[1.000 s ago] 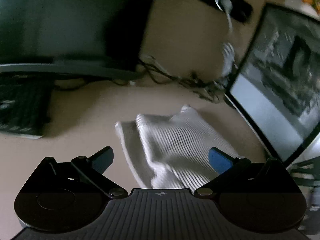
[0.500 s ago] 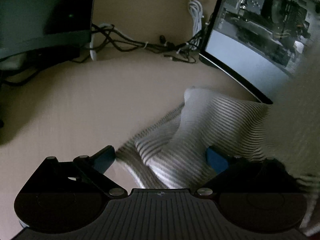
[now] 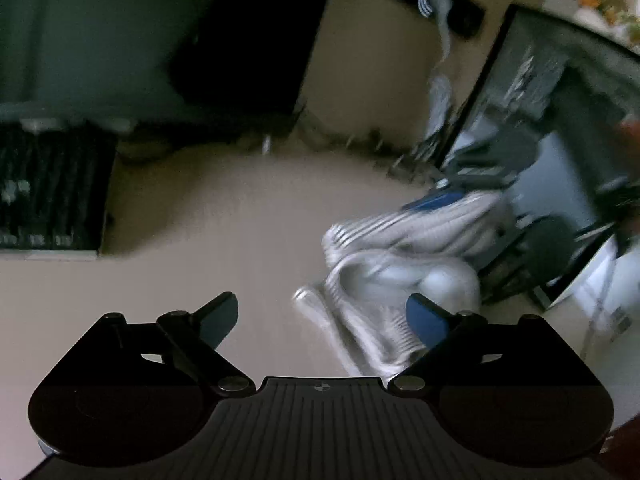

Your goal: Fold clothes

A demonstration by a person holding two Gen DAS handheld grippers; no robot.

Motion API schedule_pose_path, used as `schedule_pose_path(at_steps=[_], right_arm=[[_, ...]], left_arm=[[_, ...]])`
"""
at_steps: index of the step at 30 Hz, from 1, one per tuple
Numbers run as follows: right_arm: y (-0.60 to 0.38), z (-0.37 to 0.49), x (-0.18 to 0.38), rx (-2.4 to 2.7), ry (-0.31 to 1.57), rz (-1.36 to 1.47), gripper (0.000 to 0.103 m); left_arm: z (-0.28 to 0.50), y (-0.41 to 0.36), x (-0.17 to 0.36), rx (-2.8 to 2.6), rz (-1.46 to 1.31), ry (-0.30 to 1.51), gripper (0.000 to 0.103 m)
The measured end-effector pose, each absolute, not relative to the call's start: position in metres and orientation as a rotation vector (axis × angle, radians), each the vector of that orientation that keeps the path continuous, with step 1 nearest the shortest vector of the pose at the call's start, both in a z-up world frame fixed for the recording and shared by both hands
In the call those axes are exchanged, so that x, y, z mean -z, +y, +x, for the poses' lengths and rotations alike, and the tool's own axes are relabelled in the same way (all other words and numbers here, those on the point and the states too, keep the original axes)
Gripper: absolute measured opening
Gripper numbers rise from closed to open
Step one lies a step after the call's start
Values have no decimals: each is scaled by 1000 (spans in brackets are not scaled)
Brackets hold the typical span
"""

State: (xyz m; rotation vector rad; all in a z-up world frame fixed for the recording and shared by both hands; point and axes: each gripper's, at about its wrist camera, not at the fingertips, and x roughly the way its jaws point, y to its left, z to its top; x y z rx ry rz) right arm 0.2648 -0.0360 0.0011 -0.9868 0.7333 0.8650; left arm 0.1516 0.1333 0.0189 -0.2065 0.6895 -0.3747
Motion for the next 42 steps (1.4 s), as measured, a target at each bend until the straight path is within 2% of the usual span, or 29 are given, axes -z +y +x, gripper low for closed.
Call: schedule_pose_path(at_steps=[4,6,8,11,15,22,26,30,31,34,37,40,42], right_arm=[[-57,264,-14,-795,679,-870,76],[-69,262,-24,-748,640,-796,92],[-87,260,-32,-673,619,-691,103],[-115,260,-35,-554,620,-513,103],[-145,275,-12,-375,682,-331,103],[-166,283,36,-287,706,-78,103],[-165,275,40,-291,652,-99,103],[-174,280,41,-301,689,-19,103],[-174,280,42,-303,693,-9,103],[-171,279,42,-293,684,-5,103],[-168,277,42,-283,679,-1,103],[-167,275,38,-279,677,-22,103],[-167,271,31,-249,682,-49,103]], left_arm=[[143,102,-52,497,-174,619,95],[141,83,-60,559,-148,604,95],[149,59,-55,601,-114,620,95],[165,33,-33,574,-43,691,94],[186,32,-2,453,-5,788,94],[201,55,27,359,-166,906,103],[192,50,12,329,-107,875,102],[177,42,-28,291,34,751,100],[176,41,-39,297,37,713,99],[180,33,-62,355,20,640,82],[191,15,-65,448,45,631,74],[204,-3,-43,491,141,692,76],[211,-5,-28,481,182,732,73]])
